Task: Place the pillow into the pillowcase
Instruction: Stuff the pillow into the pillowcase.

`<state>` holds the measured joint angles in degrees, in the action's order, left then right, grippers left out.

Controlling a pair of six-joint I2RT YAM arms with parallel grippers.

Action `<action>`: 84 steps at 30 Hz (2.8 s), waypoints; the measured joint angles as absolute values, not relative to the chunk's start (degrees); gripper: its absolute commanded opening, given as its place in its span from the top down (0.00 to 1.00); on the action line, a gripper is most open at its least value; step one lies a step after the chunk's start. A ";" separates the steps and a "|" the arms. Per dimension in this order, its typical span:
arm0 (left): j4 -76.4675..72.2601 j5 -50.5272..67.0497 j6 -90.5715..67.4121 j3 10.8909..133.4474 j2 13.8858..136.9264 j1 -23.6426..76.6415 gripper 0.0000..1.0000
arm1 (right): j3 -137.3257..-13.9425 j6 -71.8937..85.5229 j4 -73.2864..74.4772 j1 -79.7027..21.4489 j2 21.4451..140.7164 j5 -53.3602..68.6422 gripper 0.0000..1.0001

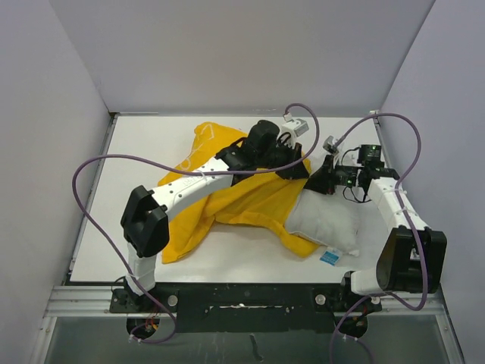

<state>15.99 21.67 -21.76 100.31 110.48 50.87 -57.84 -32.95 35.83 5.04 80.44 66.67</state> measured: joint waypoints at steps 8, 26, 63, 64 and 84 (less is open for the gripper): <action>-2.50 36.82 -38.15 101.49 110.63 46.19 1.00 | -55.11 -3.60 4.32 2.52 76.29 67.92 0.89; -36.34 42.96 -49.08 66.13 107.98 43.86 1.00 | -77.45 -58.96 62.28 25.43 73.95 74.08 0.02; -4.23 45.58 -28.69 103.35 112.38 42.59 0.81 | -52.73 -25.08 1.61 6.39 70.37 66.85 1.00; -5.76 43.83 -27.46 95.02 110.15 43.59 0.75 | -51.59 -32.01 7.66 5.61 70.61 66.35 1.00; 13.45 8.01 -15.88 87.57 84.47 48.66 0.31 | -41.82 -76.29 34.30 -2.46 61.80 62.43 0.99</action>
<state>13.45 8.01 -15.88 87.57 84.47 48.66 -41.82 -76.29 34.30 -2.46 61.80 62.43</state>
